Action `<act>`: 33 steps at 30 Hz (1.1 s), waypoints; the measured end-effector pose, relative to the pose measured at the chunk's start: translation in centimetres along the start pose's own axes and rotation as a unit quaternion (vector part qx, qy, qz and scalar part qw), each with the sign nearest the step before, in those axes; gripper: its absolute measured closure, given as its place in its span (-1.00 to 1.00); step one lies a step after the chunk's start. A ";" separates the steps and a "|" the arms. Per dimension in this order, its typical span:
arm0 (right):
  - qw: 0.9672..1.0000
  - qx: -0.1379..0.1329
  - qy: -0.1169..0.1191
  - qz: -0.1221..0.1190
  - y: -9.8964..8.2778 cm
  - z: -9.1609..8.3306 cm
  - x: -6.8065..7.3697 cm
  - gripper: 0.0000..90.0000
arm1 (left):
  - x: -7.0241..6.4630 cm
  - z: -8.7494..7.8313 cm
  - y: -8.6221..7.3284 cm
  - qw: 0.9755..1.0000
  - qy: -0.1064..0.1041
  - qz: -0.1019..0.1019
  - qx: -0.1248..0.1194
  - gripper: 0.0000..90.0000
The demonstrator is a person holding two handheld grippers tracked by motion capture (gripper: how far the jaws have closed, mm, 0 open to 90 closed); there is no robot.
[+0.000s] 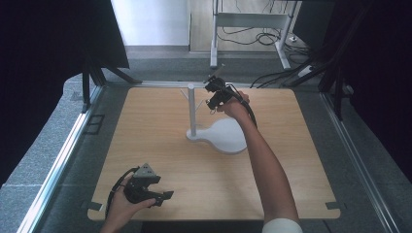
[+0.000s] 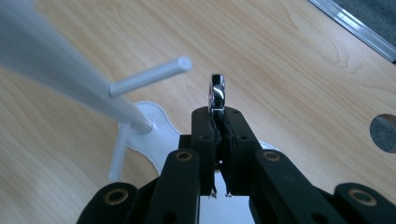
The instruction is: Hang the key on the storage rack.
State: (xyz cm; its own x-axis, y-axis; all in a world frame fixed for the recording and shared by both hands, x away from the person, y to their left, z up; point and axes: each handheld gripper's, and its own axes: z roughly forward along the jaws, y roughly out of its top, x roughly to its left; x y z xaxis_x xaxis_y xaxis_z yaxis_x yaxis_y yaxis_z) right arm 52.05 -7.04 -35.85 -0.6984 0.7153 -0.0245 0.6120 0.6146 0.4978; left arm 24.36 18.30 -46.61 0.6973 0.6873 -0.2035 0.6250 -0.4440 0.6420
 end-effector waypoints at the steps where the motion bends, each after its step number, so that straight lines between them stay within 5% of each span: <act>1: 1.000 0.001 0.000 0.001 0.3 0.1 0.1 0.88 | 0.0 0.0 0.0 1.000 0.000 -0.001 -0.001 -0.47; 33: 1.000 -0.015 -0.007 -0.021 0.8 -0.1 2.2 0.86 | -0.3 0.7 0.1 1.000 -0.007 0.004 0.009 -0.47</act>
State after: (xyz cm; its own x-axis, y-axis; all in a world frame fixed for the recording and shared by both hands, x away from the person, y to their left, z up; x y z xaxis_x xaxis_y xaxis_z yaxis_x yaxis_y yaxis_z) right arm 51.03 -5.01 -35.40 -0.7182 0.6933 -0.0588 0.5702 0.6349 0.5213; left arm 24.40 17.65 -46.98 0.7072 0.6757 -0.2082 0.6250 -0.4597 0.6309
